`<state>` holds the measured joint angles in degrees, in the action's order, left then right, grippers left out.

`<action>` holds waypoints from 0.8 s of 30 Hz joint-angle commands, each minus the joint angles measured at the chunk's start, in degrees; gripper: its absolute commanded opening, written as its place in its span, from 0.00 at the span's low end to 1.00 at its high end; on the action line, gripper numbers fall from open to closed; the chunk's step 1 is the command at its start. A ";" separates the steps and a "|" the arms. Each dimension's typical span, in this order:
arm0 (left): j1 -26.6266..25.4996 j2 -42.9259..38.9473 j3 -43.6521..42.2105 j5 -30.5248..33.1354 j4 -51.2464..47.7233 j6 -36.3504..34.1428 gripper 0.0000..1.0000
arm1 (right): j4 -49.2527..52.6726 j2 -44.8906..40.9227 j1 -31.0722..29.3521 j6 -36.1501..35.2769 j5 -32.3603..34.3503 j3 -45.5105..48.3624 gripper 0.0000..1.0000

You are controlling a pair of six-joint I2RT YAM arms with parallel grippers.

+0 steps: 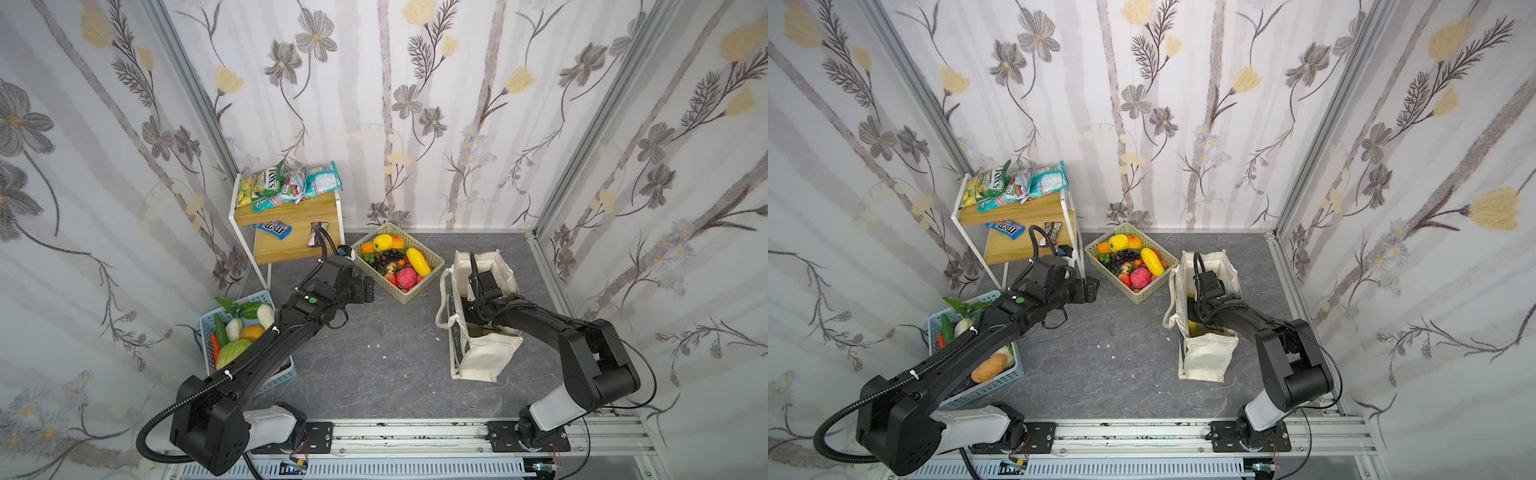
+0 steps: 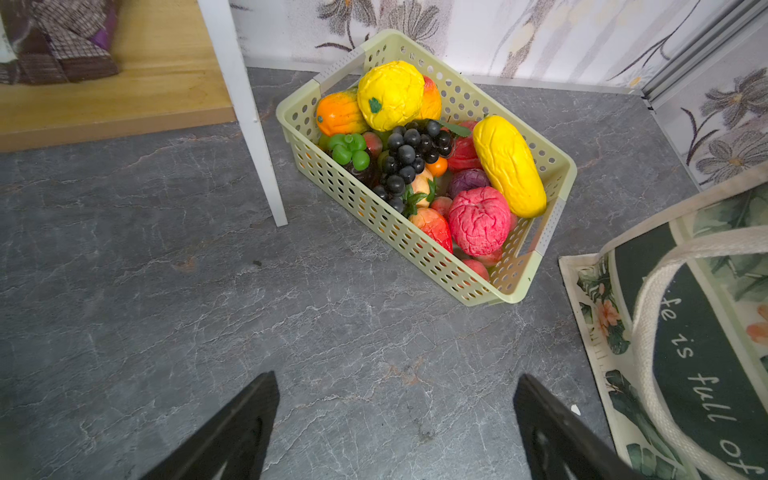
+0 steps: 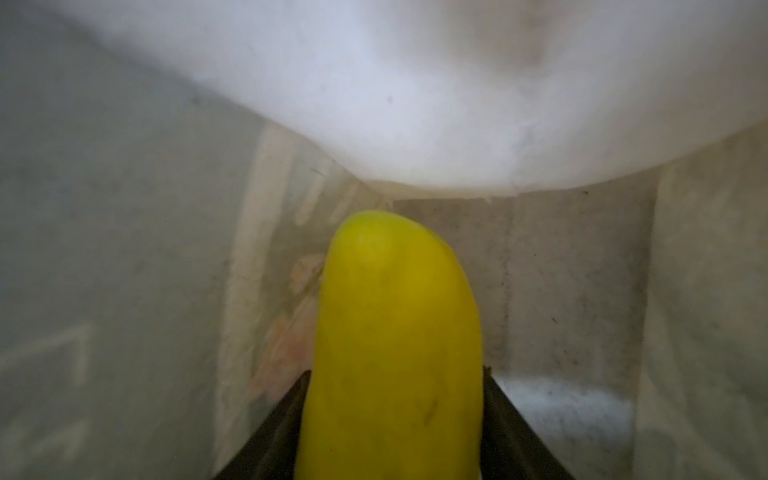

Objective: Place the food into the grocery bag and tie it
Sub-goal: 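Lower the yellow mango to the tote bag bottom and open the right gripper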

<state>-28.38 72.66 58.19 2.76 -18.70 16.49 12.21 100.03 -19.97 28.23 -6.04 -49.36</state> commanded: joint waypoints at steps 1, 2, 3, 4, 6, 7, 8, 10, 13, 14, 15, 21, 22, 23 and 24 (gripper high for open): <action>-0.01 -0.24 0.60 0.84 -0.51 -0.14 0.91 | -4.70 1.18 0.01 1.08 -0.76 0.40 0.58; 0.00 -0.24 0.69 0.89 -0.55 -0.14 0.91 | -5.10 1.61 0.02 1.08 -0.77 0.58 0.59; -0.01 -0.29 0.78 0.88 -0.62 -0.14 0.91 | -5.60 2.03 0.02 1.21 -0.77 0.62 0.59; 0.00 -0.25 0.85 0.86 -0.73 -0.14 0.91 | -5.98 2.28 0.11 1.35 -0.81 0.80 0.59; -0.01 -0.24 1.10 0.84 -0.86 -0.14 0.91 | -7.05 3.02 0.10 1.69 -0.78 1.10 0.60; 0.00 -0.26 1.17 0.84 -0.90 -0.14 0.91 | -7.48 3.35 0.17 1.74 -0.75 1.19 0.60; -0.01 -0.30 1.28 0.77 -1.00 -0.14 0.91 | -7.86 3.71 0.20 1.84 -0.87 1.47 0.60; 0.00 -0.30 1.39 0.78 -1.10 -0.14 0.91 | -8.49 4.50 0.19 1.98 -0.99 1.76 0.61; -0.01 -0.26 1.57 0.91 -1.56 -0.14 0.91 | -9.35 5.25 0.36 2.12 -1.06 2.33 0.64; 0.04 -0.25 1.53 1.00 -1.54 -0.14 0.91 | -9.56 5.40 0.37 2.16 -1.08 2.43 0.65; -0.03 -0.27 1.57 1.08 -1.69 -0.19 0.91 | -9.72 5.52 0.37 2.05 -1.25 2.63 0.66; -0.01 -0.24 1.71 1.10 -1.92 -0.14 0.91 | -9.16 5.42 0.71 1.05 -1.59 2.22 0.70; -0.01 -0.29 1.83 1.18 -1.82 -0.14 0.91 | -8.97 5.04 0.74 0.90 -1.60 2.13 0.71; 0.04 -0.24 1.83 1.19 -1.95 -0.14 0.91 | -8.62 4.57 0.73 0.78 -1.60 1.95 0.71; -0.01 -0.24 1.92 1.18 -2.04 -0.14 0.91 | -8.24 4.10 0.72 0.61 -1.60 1.79 0.72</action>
<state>-28.40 72.66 59.48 2.96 -20.40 16.47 1.80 104.86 -19.22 29.47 -7.07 -47.20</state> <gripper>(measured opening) 0.911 0.713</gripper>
